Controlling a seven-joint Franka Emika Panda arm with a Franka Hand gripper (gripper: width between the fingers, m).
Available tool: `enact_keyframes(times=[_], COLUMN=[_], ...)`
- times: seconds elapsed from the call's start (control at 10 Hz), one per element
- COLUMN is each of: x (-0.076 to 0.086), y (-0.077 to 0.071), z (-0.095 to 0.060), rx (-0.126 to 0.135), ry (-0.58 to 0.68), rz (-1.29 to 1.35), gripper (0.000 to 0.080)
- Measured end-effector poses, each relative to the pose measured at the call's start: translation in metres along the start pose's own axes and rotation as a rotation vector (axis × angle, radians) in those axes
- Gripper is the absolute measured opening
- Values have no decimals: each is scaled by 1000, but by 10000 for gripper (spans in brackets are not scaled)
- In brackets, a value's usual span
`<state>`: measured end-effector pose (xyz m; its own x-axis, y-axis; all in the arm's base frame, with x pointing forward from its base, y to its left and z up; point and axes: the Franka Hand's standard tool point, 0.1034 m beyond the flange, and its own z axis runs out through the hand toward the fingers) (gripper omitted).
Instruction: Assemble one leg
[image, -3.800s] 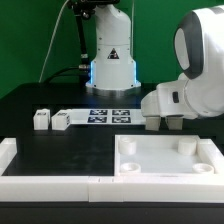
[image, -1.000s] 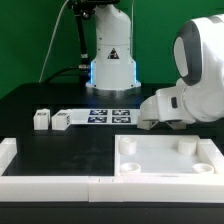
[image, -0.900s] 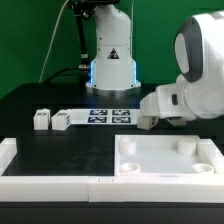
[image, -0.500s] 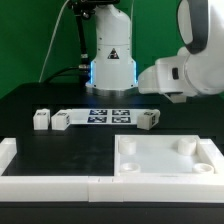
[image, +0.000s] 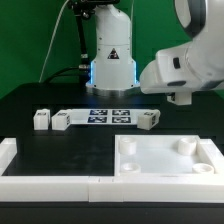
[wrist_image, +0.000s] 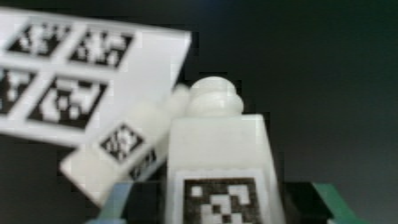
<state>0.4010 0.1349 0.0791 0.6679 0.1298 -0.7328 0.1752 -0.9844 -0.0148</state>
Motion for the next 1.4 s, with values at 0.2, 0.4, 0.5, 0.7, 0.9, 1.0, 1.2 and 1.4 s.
enact_keyframes(times=[0.2,0.4,0.5,0.7,0.9,1.0,1.2,1.4], x=[-2,0,2,8,5,5,5,21], y=[1,4,6,13,-1,-4,-3,12], z=[-1,-14,-23,-49,-70,-67,-66,-76], rx=[1,2,3,5,-62,-43,-47,-89], ry=[170,421,522,799,991,1072,1066,1077], rz=[4,-4,-15,-37,-99,-113,-118,-195], gripper=[287,288,288,288,288,288,288,288])
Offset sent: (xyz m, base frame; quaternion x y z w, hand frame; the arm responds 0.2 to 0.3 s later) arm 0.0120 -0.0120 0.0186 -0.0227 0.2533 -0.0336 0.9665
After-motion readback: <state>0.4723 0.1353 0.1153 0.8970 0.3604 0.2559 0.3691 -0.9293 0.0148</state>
